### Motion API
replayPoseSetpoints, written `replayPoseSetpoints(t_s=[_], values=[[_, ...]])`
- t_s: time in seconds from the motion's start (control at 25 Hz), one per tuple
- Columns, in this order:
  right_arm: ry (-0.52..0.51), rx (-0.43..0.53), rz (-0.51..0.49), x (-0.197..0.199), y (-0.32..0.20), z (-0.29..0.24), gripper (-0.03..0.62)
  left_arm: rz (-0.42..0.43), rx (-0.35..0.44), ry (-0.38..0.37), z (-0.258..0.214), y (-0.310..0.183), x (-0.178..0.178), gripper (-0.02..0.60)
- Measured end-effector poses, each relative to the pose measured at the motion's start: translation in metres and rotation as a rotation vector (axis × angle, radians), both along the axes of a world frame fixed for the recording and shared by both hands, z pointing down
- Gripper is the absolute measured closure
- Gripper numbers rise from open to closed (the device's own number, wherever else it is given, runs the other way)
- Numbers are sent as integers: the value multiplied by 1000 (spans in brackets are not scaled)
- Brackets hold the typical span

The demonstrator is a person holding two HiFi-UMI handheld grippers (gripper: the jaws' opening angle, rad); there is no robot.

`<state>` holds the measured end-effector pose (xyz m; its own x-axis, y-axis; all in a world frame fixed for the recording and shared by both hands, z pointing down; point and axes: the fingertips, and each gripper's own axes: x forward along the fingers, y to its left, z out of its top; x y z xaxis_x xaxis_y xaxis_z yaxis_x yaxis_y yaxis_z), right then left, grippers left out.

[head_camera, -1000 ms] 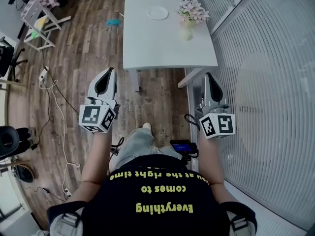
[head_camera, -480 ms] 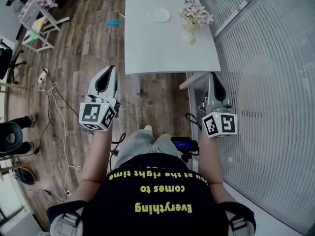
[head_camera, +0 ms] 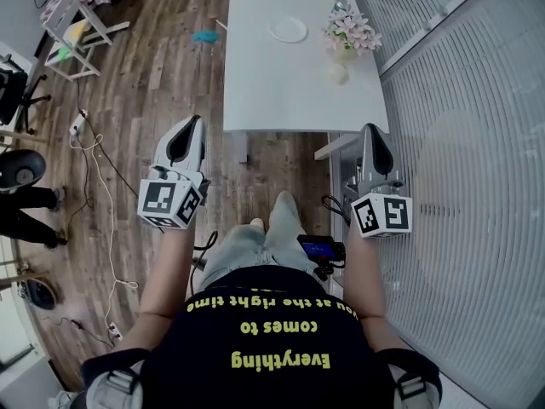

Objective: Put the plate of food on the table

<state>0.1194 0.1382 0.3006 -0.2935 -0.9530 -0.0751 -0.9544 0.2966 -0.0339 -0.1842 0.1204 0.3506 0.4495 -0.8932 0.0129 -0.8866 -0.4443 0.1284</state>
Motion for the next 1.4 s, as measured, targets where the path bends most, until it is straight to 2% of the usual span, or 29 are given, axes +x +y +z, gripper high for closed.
replayPoseSetpoints(t_s=[0.32,0.76,1.4], values=[[-5,4,-44,-4,-28,3,588,-30,-6,-7,5,-15,-2,581],[2,-8,-124,-14,-98,3,588,-85,-17,-10,6,-63,-5,581],[-10,-29,-197,14,-233,3,588,-146,-31,-14,1,-180,29,581]])
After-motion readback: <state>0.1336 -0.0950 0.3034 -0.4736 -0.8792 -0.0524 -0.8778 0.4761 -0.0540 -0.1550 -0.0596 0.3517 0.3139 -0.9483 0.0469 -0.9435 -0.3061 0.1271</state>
